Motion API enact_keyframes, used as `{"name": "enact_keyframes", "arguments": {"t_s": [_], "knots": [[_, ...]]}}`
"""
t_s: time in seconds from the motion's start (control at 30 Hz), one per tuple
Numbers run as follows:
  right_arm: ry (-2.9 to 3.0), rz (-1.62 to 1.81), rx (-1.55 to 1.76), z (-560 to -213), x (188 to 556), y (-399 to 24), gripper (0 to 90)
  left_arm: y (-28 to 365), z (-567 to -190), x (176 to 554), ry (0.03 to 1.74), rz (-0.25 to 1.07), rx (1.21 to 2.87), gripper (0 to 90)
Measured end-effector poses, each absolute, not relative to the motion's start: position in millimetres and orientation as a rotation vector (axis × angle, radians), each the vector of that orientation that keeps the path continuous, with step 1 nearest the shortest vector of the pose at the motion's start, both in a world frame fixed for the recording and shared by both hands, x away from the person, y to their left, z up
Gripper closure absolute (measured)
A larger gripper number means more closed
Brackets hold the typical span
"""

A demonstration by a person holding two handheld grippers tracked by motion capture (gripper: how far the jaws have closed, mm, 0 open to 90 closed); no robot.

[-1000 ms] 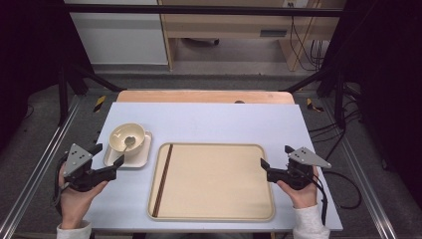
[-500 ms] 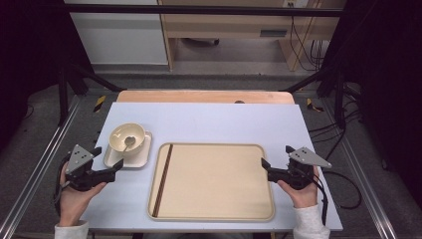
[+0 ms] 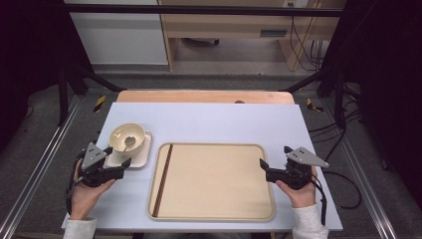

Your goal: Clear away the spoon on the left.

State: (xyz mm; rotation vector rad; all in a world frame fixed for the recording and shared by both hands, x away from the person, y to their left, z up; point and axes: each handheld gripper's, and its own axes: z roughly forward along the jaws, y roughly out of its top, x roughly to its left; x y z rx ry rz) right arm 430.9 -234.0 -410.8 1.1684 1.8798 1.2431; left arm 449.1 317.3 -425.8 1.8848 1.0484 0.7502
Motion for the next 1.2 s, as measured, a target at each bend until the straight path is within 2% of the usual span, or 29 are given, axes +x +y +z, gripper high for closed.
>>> {"name": "enact_keyframes", "arguments": {"t_s": [0.47, 0.67, 1.2], "knots": [[1.889, 1.234, 1.161, -411.6, 431.2, -233.4, 6.5, 314.9, -431.3, 456.6, 1.043, 0.748, 1.904, 59.7], [1.890, 1.234, 1.160, -411.6, 430.7, -233.4, 6.5, 317.0, -427.8, 453.5, 1.047, 0.766, 1.874, 69.0], [1.888, 1.235, 1.161, -411.3, 430.8, -233.9, 6.5, 320.4, -424.7, 449.6, 1.077, 0.814, 1.855, 84.8]]}}
